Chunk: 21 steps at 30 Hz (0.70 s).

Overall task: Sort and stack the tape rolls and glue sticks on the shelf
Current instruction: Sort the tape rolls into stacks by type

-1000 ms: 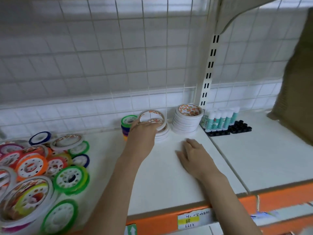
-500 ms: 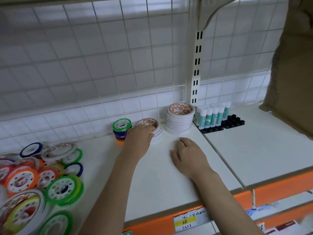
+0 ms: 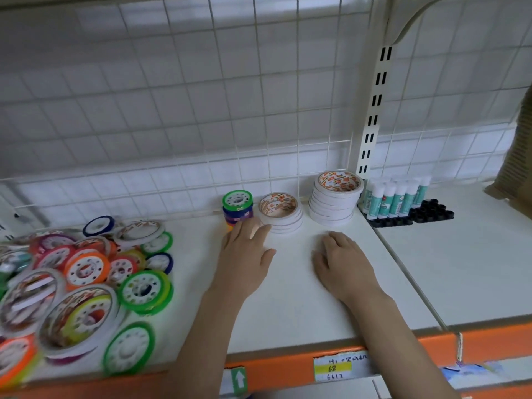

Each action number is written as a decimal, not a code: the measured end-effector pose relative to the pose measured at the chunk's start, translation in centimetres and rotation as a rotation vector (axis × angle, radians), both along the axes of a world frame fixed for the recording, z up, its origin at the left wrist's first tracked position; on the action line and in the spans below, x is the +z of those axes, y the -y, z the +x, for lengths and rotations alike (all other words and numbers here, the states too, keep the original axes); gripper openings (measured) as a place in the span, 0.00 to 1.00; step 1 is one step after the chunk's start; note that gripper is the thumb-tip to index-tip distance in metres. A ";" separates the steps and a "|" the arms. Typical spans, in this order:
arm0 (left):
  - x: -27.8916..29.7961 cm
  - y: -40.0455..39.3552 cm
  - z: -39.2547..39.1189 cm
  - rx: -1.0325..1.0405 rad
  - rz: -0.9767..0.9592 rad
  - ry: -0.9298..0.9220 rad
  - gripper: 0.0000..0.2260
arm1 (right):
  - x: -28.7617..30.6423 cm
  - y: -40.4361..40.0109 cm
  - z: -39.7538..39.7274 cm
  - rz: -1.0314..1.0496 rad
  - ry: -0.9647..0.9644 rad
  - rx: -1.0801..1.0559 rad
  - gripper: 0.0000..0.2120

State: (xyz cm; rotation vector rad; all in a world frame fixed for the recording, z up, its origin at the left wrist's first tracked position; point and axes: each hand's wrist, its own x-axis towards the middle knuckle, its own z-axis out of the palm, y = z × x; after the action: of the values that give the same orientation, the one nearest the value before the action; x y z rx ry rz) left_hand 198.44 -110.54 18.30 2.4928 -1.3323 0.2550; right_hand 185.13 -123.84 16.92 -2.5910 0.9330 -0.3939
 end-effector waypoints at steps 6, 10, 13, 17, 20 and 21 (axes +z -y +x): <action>-0.3 -5.3 -0.3 0.092 -0.096 -0.030 0.17 | 1.1 -1.6 1.1 -0.072 0.014 0.148 0.19; 0.6 -8.9 0.3 0.174 -0.117 -0.087 0.17 | 1.6 -4.4 3.8 -0.076 0.063 0.271 0.18; 1.0 -12.1 1.4 0.222 -0.115 -0.042 0.18 | 1.9 -7.3 6.4 -0.098 0.060 0.393 0.17; 1.7 -16.4 3.2 0.267 -0.131 -0.007 0.19 | 2.3 -11.4 9.6 -0.114 0.049 0.520 0.22; 2.4 -18.9 4.2 0.308 -0.148 0.004 0.19 | 2.7 -13.8 11.6 -0.112 0.041 0.582 0.21; 2.6 -19.6 4.5 0.312 -0.156 0.008 0.19 | 2.9 -14.4 12.3 -0.108 0.031 0.599 0.20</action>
State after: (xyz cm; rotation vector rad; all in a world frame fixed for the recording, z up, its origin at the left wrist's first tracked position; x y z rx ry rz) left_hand 202.95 -90.93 20.89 2.5568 -0.8834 0.4197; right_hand 197.38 -109.42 19.83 -2.7842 0.0980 -0.3171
